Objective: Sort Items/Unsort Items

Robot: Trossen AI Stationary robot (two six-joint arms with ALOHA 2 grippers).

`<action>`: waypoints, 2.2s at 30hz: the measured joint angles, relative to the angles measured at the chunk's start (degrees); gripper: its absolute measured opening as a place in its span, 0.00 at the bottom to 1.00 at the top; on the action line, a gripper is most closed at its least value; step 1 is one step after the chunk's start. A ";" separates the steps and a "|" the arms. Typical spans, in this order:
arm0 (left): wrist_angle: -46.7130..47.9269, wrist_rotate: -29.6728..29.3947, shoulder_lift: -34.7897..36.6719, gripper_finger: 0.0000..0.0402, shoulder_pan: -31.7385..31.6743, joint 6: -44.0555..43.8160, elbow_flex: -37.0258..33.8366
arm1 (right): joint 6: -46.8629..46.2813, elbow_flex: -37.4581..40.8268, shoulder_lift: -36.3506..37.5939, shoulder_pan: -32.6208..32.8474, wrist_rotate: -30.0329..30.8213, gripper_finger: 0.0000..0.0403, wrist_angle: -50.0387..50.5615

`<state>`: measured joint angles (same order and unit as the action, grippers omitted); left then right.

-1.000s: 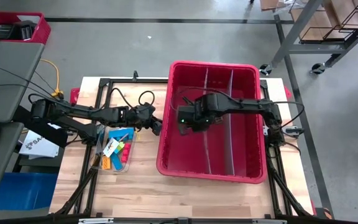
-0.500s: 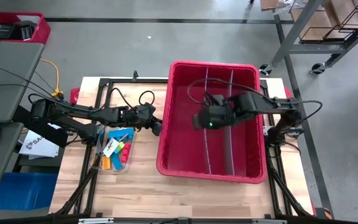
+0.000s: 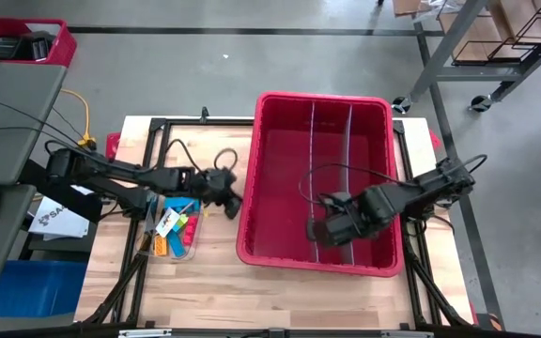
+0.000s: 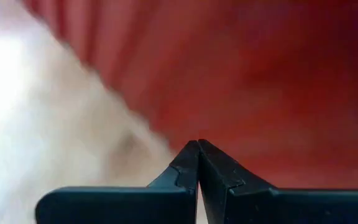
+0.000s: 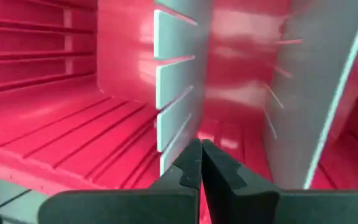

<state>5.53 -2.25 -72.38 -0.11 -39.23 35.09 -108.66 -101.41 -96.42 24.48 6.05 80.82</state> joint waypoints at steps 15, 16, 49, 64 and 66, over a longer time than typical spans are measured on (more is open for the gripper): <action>-6.27 0.52 -0.02 0.00 16.48 -6.24 -9.53 | 5.60 0.00 -5.98 1.87 -8.53 0.00 -5.58; -8.52 0.65 -0.02 0.00 16.88 -5.23 -9.55 | 5.89 0.00 -6.16 1.86 -8.55 0.00 -6.14; -36.06 9.73 -22.35 0.00 16.08 3.35 -5.95 | 1.48 -0.09 -9.23 1.83 -10.96 0.00 -8.26; -35.06 11.87 -24.00 0.00 16.17 4.48 -3.54 | 1.04 -0.05 -9.75 1.49 -11.09 0.00 -10.98; -35.14 11.79 -23.99 0.00 16.19 4.45 -3.52 | 0.73 -0.01 -9.75 1.41 -10.55 0.00 -12.92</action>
<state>-29.62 9.53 -96.37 16.08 -34.77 31.57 -107.93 -101.42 -106.17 25.89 -4.50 67.90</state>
